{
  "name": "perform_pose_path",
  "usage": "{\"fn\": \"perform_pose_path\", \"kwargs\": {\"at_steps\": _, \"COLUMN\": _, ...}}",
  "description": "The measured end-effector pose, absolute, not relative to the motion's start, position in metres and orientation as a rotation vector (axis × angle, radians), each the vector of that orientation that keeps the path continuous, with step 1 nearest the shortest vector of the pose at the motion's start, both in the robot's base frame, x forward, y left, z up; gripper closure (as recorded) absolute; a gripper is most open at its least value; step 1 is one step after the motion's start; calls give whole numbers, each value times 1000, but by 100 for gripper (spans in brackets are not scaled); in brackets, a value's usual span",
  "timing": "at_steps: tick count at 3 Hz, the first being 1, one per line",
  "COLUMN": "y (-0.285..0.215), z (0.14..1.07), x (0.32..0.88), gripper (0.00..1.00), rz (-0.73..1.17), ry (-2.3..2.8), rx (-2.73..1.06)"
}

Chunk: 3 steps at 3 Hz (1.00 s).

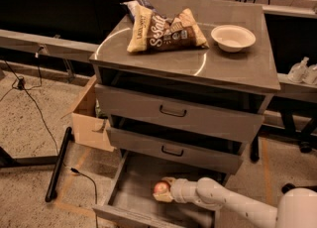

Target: Pick apple from bottom drawer and place on counter

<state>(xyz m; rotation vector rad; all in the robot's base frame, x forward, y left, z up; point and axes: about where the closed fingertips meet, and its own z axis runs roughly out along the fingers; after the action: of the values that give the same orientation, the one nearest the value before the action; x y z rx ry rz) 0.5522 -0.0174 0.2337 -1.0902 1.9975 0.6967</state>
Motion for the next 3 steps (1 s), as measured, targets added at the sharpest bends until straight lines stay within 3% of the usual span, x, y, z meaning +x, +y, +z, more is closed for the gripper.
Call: {"fn": "perform_pose_path", "kwargs": {"at_steps": 3, "y": -155, "z": 394, "x": 499, "gripper": 100, "rz": 842, "ry": 1964, "rx": -985}}
